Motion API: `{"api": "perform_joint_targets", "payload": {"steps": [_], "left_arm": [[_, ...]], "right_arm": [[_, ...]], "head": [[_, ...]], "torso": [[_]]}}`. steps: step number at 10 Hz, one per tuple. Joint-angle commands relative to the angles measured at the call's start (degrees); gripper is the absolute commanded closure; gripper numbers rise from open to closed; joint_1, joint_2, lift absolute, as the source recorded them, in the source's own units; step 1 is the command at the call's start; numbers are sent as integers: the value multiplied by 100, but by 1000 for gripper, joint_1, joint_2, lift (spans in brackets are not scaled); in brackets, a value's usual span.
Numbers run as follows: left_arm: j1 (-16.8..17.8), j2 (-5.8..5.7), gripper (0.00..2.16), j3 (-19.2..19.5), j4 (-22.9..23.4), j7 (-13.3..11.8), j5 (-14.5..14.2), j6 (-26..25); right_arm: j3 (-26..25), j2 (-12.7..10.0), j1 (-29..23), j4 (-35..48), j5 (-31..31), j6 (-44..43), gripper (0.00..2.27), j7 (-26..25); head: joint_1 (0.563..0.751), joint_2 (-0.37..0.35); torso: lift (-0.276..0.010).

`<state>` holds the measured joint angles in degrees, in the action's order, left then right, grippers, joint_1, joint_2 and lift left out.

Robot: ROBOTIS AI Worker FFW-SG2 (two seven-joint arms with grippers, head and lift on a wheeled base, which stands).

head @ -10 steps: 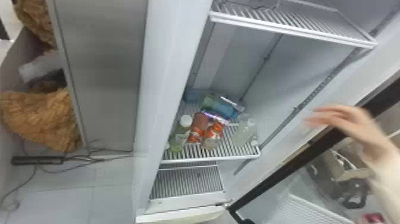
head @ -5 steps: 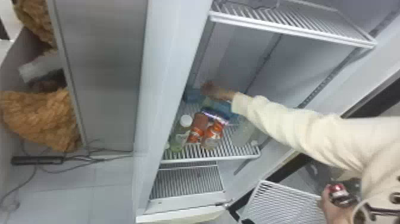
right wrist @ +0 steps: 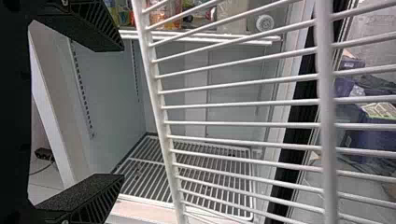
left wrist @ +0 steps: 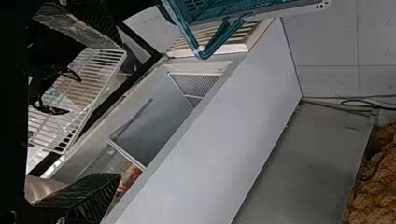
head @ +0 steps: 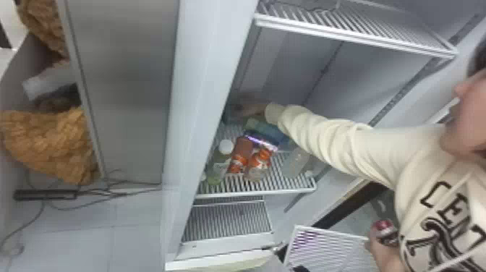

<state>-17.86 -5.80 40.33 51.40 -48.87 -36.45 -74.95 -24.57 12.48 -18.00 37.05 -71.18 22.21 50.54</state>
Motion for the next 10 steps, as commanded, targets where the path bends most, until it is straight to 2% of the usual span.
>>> {"api": "perform_joint_targets", "payload": {"steps": [1, 10], "left_arm": [[0, 0, -1, 0, 0, 0, 0, 0], [0, 0, -1, 0, 0, 0, 0, 0]], "right_arm": [[0, 0, 0, 0, 0, 0, -2, 0], [0, 0, 0, 0, 0, 0, -2, 0]], "head": [[695, -350], [695, -350]], "torso": [[0], [0]]}}
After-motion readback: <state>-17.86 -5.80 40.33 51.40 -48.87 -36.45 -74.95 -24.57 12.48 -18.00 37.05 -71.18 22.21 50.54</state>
